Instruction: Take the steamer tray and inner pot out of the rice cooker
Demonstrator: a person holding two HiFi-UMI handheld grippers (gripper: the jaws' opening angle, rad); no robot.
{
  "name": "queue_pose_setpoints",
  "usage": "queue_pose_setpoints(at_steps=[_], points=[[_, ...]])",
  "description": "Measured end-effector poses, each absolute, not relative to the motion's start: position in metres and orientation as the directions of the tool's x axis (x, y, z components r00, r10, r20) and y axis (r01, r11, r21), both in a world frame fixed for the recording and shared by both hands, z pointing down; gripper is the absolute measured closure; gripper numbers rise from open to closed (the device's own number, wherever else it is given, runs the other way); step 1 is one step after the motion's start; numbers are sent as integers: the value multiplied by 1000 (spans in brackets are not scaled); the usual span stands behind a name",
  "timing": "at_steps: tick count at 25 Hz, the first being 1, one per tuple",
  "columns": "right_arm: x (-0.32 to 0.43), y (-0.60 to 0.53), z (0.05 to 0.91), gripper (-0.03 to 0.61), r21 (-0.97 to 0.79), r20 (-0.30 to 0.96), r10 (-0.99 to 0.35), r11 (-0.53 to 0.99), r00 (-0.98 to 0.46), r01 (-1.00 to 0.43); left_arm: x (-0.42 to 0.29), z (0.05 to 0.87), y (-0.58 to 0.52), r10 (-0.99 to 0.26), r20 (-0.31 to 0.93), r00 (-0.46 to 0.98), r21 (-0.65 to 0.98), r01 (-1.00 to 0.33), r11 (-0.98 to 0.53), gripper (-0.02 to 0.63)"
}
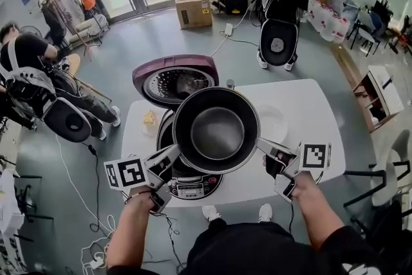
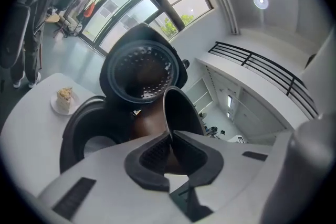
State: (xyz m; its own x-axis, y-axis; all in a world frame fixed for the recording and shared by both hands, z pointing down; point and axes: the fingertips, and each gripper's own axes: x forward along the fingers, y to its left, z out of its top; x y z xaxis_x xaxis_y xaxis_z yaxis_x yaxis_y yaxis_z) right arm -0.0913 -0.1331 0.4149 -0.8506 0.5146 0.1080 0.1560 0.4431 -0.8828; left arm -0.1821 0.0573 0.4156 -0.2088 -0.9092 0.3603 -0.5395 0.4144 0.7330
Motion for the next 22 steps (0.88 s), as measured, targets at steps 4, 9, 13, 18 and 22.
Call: queue_pose_setpoints(at_steps=[4, 9, 13, 18, 22], points=[[-62, -188, 417, 566, -883, 113, 478, 450, -871, 132, -155, 415, 3, -917, 354, -185, 733, -554, 395, 591], [-31, -252, 432, 566, -869, 125, 423, 484, -897, 107, -124, 432, -61, -917, 366, -159, 740, -548, 390, 589], [-10, -295, 451, 565, -875, 136, 403, 476, -905, 81, -103, 456, -107, -922, 366, -124, 767, -520, 375, 589], [28, -344, 484, 566, -883, 223, 335, 467, -916, -45, -79, 490, -160, -922, 383, -60, 788, -500, 360, 591], [54, -377, 504, 566, -880, 243, 301, 468, -922, -79, -57, 516, -199, -916, 401, -6, 799, -486, 353, 589]])
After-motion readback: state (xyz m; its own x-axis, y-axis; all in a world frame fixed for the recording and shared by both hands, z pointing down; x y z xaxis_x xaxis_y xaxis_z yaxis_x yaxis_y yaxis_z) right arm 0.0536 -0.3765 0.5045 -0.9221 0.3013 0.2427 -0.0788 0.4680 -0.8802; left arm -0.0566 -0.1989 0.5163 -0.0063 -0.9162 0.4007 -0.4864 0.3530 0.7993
